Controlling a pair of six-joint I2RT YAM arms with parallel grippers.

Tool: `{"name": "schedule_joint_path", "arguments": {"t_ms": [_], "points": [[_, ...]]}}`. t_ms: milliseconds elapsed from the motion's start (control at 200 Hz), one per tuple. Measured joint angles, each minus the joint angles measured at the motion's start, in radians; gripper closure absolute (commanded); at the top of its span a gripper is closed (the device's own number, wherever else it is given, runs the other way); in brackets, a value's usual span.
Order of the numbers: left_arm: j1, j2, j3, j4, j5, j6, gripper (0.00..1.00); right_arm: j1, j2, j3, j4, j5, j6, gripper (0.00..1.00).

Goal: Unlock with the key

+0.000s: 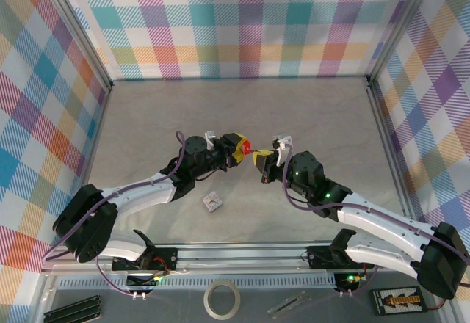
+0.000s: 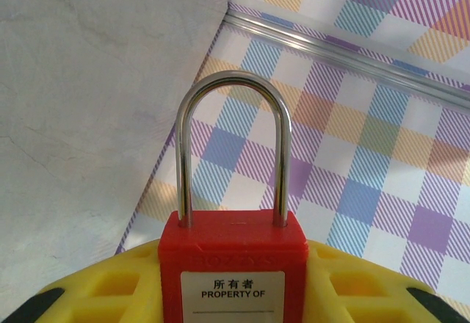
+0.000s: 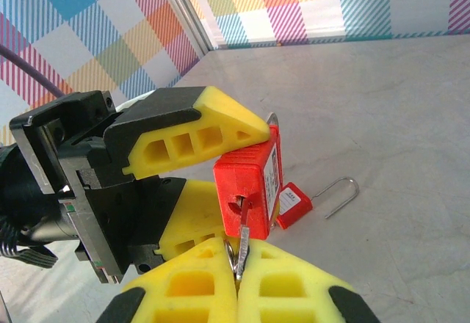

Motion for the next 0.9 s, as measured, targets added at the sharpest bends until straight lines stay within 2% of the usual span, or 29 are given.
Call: {"name": "schedule_joint_path", "arguments": {"t_ms": [635,900], "points": [[-0.008,0.000,0.000,-0.025,-0.039,0.011,1.00,0.002,0.056,-0.005,0.043,-0.005,0.021,1.00],[-0.008,0.000,0.007,-0.087,-0.090,0.014,1.00,0.049,0.133,0.030,0.047,0.056,-0.037,1.00]]}}
